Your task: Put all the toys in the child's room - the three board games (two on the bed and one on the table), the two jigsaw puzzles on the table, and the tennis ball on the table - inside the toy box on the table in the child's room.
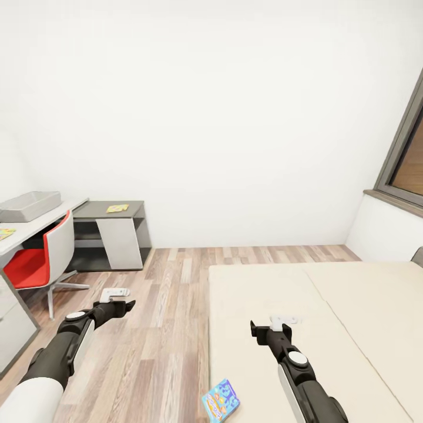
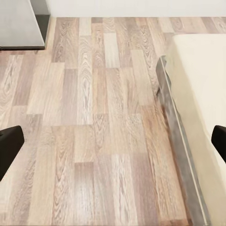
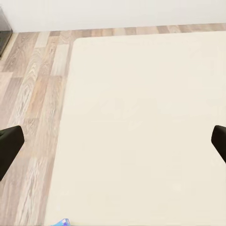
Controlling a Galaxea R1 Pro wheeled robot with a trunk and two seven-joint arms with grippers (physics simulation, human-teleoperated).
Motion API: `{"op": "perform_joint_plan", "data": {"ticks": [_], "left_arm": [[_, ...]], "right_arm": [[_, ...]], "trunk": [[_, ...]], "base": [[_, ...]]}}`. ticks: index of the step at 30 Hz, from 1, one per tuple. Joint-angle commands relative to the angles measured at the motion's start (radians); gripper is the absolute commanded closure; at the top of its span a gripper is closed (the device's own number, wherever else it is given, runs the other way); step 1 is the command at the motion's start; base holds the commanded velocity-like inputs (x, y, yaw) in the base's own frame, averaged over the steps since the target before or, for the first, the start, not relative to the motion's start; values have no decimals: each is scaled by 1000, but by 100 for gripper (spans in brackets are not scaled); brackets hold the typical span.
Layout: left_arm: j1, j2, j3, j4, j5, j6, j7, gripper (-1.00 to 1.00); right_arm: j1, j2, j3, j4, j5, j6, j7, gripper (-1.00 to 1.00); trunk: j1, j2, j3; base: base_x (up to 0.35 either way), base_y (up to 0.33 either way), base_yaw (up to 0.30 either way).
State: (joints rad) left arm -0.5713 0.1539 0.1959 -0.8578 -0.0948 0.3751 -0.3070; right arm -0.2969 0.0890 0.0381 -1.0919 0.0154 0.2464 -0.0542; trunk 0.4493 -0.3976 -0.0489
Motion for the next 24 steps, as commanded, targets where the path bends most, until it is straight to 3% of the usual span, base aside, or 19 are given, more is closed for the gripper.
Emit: {"op": "perform_joint_plan", "data": {"ticks": [1, 24], "left_arm": [[-1, -1, 3, -1, -10, 4, -9, -100], [-1, -1, 3, -1, -10, 2, -10, -100]], "right_arm": [[-1, 0, 2, -2, 2, 6, -6, -100], [-1, 0, 3, -2, 2, 7, -6, -100]], "trunk": [[1, -2, -2], [1, -2, -2]], "base": [[0, 280, 0], [0, 283, 0]]}}
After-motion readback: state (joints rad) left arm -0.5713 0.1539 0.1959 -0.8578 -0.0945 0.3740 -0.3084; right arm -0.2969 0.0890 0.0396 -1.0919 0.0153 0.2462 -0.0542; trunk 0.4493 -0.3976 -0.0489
